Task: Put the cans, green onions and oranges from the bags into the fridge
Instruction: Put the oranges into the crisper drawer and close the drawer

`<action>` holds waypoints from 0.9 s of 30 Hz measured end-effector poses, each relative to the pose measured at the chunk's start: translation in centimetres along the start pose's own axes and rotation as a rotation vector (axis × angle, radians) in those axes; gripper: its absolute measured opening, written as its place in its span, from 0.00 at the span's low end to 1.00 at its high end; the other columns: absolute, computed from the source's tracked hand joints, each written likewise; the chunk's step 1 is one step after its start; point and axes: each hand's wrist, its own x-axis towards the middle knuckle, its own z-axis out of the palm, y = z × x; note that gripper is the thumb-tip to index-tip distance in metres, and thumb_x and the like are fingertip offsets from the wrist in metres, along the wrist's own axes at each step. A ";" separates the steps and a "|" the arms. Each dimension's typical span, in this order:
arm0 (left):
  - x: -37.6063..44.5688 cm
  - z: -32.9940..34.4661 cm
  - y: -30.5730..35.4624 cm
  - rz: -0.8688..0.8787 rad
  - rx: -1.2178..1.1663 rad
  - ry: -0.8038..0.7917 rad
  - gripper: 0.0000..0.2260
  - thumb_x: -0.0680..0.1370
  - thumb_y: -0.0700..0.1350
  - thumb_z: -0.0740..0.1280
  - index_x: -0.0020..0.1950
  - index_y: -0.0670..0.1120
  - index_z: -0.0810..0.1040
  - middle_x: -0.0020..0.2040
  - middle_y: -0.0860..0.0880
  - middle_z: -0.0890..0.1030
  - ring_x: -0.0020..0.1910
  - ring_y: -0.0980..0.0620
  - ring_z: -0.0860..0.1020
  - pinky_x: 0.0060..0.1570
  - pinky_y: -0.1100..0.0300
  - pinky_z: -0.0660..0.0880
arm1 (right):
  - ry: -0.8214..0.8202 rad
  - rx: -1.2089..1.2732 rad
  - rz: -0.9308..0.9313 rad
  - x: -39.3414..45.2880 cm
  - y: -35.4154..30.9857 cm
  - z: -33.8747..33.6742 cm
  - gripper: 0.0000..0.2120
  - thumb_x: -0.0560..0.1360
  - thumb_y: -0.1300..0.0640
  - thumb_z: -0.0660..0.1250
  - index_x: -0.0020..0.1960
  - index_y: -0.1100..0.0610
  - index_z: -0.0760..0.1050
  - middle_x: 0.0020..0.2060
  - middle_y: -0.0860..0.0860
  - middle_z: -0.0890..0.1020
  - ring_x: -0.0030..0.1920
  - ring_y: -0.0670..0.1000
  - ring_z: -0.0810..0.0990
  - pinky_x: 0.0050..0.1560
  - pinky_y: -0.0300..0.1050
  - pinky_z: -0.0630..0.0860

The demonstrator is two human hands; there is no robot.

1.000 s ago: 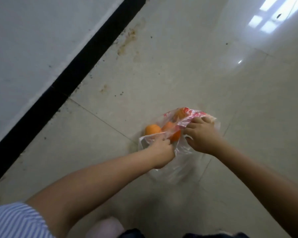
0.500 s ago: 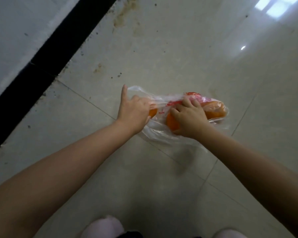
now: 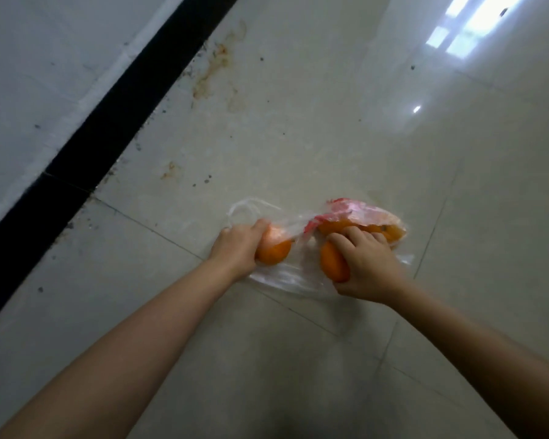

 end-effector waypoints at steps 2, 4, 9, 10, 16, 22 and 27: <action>-1.4 0.7 1.3 0.229 0.054 0.163 0.30 0.71 0.35 0.65 0.72 0.50 0.65 0.59 0.45 0.79 0.58 0.43 0.77 0.55 0.54 0.72 | 0.017 0.046 0.028 -0.6 0.9 -0.1 0.36 0.61 0.51 0.73 0.67 0.56 0.68 0.60 0.58 0.74 0.60 0.61 0.73 0.61 0.53 0.67; -2.8 2.2 2.6 0.438 0.070 0.356 0.31 0.60 0.37 0.70 0.63 0.50 0.73 0.42 0.49 0.83 0.41 0.47 0.83 0.41 0.57 0.77 | 0.035 0.075 0.051 -1.1 1.8 0.4 0.35 0.56 0.51 0.73 0.62 0.58 0.72 0.53 0.60 0.78 0.54 0.64 0.77 0.56 0.56 0.71; -2.2 3.6 2.7 0.228 0.225 0.756 0.23 0.62 0.46 0.67 0.56 0.48 0.68 0.49 0.43 0.79 0.49 0.45 0.74 0.50 0.51 0.66 | 0.006 0.068 0.072 -1.9 3.1 0.5 0.36 0.61 0.50 0.73 0.67 0.56 0.67 0.60 0.58 0.73 0.62 0.61 0.71 0.62 0.55 0.66; -2.0 3.8 2.6 0.254 0.317 0.864 0.21 0.65 0.43 0.65 0.58 0.48 0.68 0.55 0.43 0.74 0.54 0.45 0.71 0.58 0.48 0.61 | -0.005 0.072 0.064 -2.0 3.2 0.4 0.37 0.63 0.49 0.73 0.69 0.55 0.65 0.63 0.57 0.71 0.64 0.59 0.69 0.65 0.53 0.64; -1.9 4.5 4.3 1.096 0.282 0.718 0.16 0.80 0.38 0.55 0.43 0.45 0.83 0.43 0.47 0.85 0.49 0.49 0.79 0.61 0.54 0.73 | -0.030 0.023 0.038 -3.3 4.1 0.1 0.35 0.67 0.51 0.70 0.71 0.52 0.61 0.67 0.54 0.68 0.67 0.57 0.66 0.68 0.50 0.59; -0.9 2.6 9.1 0.528 0.092 0.134 0.19 0.75 0.53 0.62 0.59 0.41 0.74 0.55 0.42 0.78 0.52 0.43 0.79 0.48 0.56 0.78 | 0.023 -0.050 0.057 -6.0 6.4 1.3 0.37 0.52 0.53 0.79 0.59 0.57 0.75 0.50 0.59 0.81 0.50 0.64 0.80 0.54 0.59 0.72; -0.6 2.0 12.6 0.339 -0.009 -0.039 0.25 0.73 0.52 0.69 0.64 0.43 0.65 0.63 0.44 0.71 0.61 0.44 0.73 0.56 0.54 0.71 | 0.112 -0.004 0.105 -7.4 7.8 2.0 0.38 0.46 0.51 0.81 0.55 0.60 0.77 0.44 0.59 0.83 0.47 0.65 0.81 0.45 0.59 0.77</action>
